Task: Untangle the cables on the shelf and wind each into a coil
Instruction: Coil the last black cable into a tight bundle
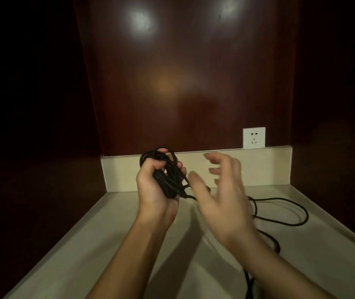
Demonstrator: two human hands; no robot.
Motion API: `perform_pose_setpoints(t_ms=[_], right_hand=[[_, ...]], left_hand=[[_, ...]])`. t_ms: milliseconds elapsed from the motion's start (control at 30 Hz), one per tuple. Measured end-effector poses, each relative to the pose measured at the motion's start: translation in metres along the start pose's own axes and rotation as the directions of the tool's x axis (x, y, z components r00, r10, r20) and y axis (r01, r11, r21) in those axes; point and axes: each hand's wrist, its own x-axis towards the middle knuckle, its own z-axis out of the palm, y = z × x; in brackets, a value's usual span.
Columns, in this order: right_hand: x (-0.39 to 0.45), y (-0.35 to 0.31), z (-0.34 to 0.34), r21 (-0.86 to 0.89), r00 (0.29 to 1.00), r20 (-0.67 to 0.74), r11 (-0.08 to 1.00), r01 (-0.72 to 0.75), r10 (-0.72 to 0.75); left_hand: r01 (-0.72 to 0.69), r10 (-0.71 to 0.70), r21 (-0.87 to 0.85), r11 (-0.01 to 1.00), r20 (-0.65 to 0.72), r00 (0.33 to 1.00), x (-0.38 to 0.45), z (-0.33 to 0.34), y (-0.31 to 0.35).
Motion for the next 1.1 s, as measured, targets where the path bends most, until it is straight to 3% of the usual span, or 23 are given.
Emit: perform_pose_setpoints(t_ms=[67, 133, 300, 367, 433, 467, 500, 533, 600, 667, 733, 800, 867, 933, 1000, 1033, 1100], right_hand=[[0.002, 0.001, 0.012, 0.156, 0.964, 0.133, 0.955, -0.251, 0.231], [0.008, 0.002, 0.017, 0.423, 0.875, 0.231, 0.765, -0.485, 0.426], [0.008, 0.014, 0.012, 0.526, 0.847, 0.377, 0.665, -0.529, 0.376], [0.013, 0.018, 0.002, 0.578, 0.861, 0.353, 0.639, -0.508, 0.366], [0.022, 0.029, -0.008, 0.486, 0.900, 0.288, 0.760, -0.432, 0.327], [0.026, 0.037, -0.011, 0.318, 0.932, 0.259, 0.889, -0.329, 0.252], [0.028, 0.044, -0.012, 0.061, 0.965, 0.235, 0.989, -0.138, 0.120], [0.029, 0.049, -0.010, -0.202, 0.967, 0.252, 0.975, 0.093, -0.040], [0.020, 0.054, -0.003, -0.510, 0.901, 0.384, 0.767, 0.390, -0.203], [0.003, 0.045, 0.007, -0.586, 0.856, 0.483, 0.659, 0.471, -0.183], [-0.011, 0.038, 0.017, -0.581, 0.825, 0.552, 0.656, 0.482, -0.118], [-0.015, 0.034, 0.022, -0.536, 0.793, 0.609, 0.737, 0.412, -0.001], [-0.013, 0.033, 0.021, -0.349, 0.747, 0.657, 0.921, 0.176, 0.106], [-0.015, 0.038, 0.015, -0.141, 0.707, 0.693, 0.988, -0.066, 0.146], [-0.022, 0.041, 0.012, -0.077, 0.703, 0.690, 0.983, -0.166, 0.173], [-0.026, 0.042, 0.012, -0.014, 0.711, 0.674, 0.966, -0.260, 0.201], [-0.028, 0.044, 0.014, 0.210, 0.687, 0.627, 0.771, -0.602, 0.366]], left_hand=[[0.022, -0.022, -0.054, 0.998, -0.007, 1.000, -0.003, 0.007, -0.001], [-0.008, 0.007, -0.063, 0.998, -0.023, 1.000, -0.006, 0.013, -0.001], [-0.053, 0.047, -0.139, 0.989, -0.053, 0.998, -0.005, 0.005, 0.013], [-0.053, 0.050, -0.156, 0.986, -0.029, 0.998, -0.003, 0.001, 0.022], [-0.034, 0.033, -0.162, 0.986, -0.007, 0.999, -0.001, -0.001, 0.025], [-0.015, 0.016, -0.167, 0.986, 0.005, 1.000, -0.001, -0.001, 0.024], [0.006, -0.002, -0.175, 0.985, 0.019, 1.000, -0.001, -0.001, 0.022], [0.024, -0.017, -0.190, 0.982, 0.039, 0.999, -0.002, 0.000, 0.020], [0.044, -0.026, -0.227, 0.973, 0.083, 0.996, -0.002, 0.002, 0.016], [0.040, -0.011, -0.253, 0.967, 0.113, 0.994, 0.000, 0.001, 0.015], [0.028, 0.003, -0.260, 0.965, 0.116, 0.993, 0.001, -0.001, 0.011], [-0.045, 0.057, -0.134, 0.990, 0.086, 0.995, 0.005, -0.007, 0.002], [-0.185, 0.182, 0.052, 0.981, 0.051, 0.982, 0.010, -0.017, -0.004], [-0.325, 0.322, 0.237, 0.915, 0.052, 0.945, 0.016, -0.027, -0.006], [-0.458, 0.449, 0.444, 0.770, 0.133, 0.884, 0.015, -0.032, -0.006], [-0.528, 0.506, 0.553, 0.645, 0.209, 0.837, 0.014, -0.033, -0.006], [-0.641, 0.567, 0.690, 0.335, 0.396, 0.722, 0.014, -0.035, -0.006]])
